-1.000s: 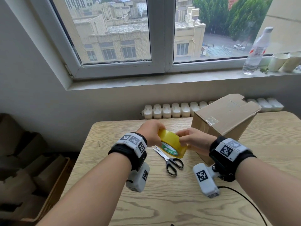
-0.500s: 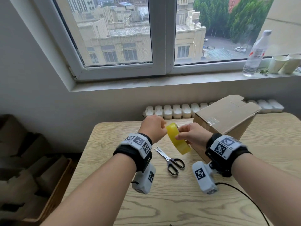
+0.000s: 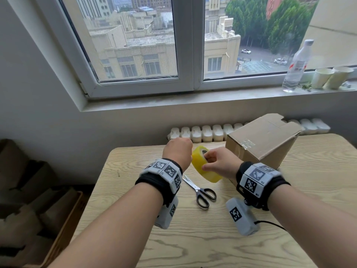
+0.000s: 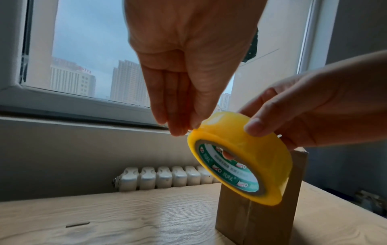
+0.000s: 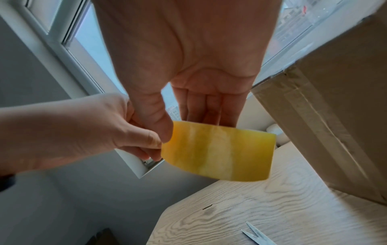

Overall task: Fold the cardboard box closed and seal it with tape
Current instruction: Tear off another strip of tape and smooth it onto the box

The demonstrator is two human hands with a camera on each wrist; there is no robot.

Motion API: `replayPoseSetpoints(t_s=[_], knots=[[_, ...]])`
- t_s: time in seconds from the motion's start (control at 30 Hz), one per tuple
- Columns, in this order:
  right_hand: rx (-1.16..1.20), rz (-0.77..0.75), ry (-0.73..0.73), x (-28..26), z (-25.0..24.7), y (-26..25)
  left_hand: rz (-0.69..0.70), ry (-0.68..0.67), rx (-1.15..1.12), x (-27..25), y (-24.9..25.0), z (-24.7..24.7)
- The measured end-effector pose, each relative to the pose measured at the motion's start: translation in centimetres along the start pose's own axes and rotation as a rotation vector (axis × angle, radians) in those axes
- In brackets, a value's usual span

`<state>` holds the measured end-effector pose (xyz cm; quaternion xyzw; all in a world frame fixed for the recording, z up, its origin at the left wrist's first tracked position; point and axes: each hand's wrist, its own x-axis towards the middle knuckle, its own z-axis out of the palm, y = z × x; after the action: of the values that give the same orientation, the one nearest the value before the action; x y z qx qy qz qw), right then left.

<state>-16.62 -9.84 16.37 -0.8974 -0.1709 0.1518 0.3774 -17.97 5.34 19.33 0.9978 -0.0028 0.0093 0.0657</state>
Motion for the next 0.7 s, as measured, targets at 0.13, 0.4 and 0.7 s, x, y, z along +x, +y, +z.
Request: replayPoseSetpoints(t_s=[0.13,0.4,0.7], knots=[[-0.034,-0.009,-0.008,-0.2,0.1,-0.2,0.019,-0.019,0.112,-0.2,0.4,-0.1],[-0.041,-0.018,-0.031,-0.6,0.0,-0.4,0.057,-0.058,0.160,-0.6,0.6,-0.7],[0.085,-0.041,-0.082,-0.6,-0.8,-0.5,-0.037,-0.256,-0.520,-0.1,-2.0,-0.3]])
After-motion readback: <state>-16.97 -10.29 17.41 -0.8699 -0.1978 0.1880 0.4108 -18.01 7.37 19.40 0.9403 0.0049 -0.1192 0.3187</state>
